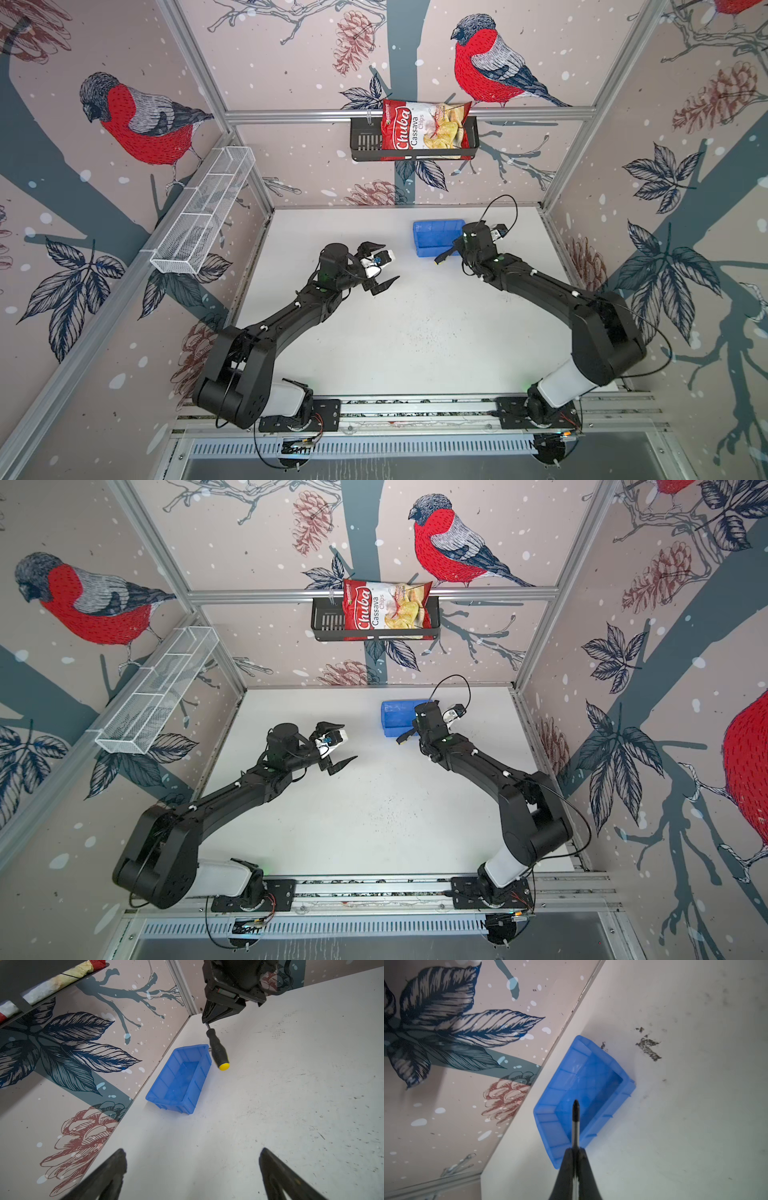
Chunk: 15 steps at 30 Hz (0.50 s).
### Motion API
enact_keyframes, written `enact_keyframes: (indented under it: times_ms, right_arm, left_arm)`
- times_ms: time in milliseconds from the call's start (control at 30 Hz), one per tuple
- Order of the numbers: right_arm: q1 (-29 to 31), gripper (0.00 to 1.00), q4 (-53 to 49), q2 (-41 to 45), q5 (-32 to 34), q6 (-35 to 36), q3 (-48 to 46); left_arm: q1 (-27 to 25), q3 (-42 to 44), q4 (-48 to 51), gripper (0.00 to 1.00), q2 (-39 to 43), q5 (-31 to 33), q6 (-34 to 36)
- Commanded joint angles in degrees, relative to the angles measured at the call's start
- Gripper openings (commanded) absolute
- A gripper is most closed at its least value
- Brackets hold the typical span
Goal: Put the screwdriver in the bin
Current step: 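Lift the screwdriver with the right gripper and carry it over the blue bin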
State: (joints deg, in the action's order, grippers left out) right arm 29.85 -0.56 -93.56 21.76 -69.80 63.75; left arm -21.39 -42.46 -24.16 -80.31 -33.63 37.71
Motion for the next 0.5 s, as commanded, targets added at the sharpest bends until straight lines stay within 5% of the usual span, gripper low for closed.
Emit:
enact_keyframes:
  times_ms: [0, 467]
  right_arm:
    - [-0.3, 0.0, 0.4, -3.3, 3.2, -4.8, 3.5]
    - [-2.4, 0.0, -3.1, -18.0, 8.9, -10.5, 16.1]
  left_arm:
    - [-0.3, -1.6, -2.9, 0.98, -1.9, 1.0, -0.9]
    - [-2.2, -1.7, -4.4, 0.98, -4.9, 1.6, -1.4]
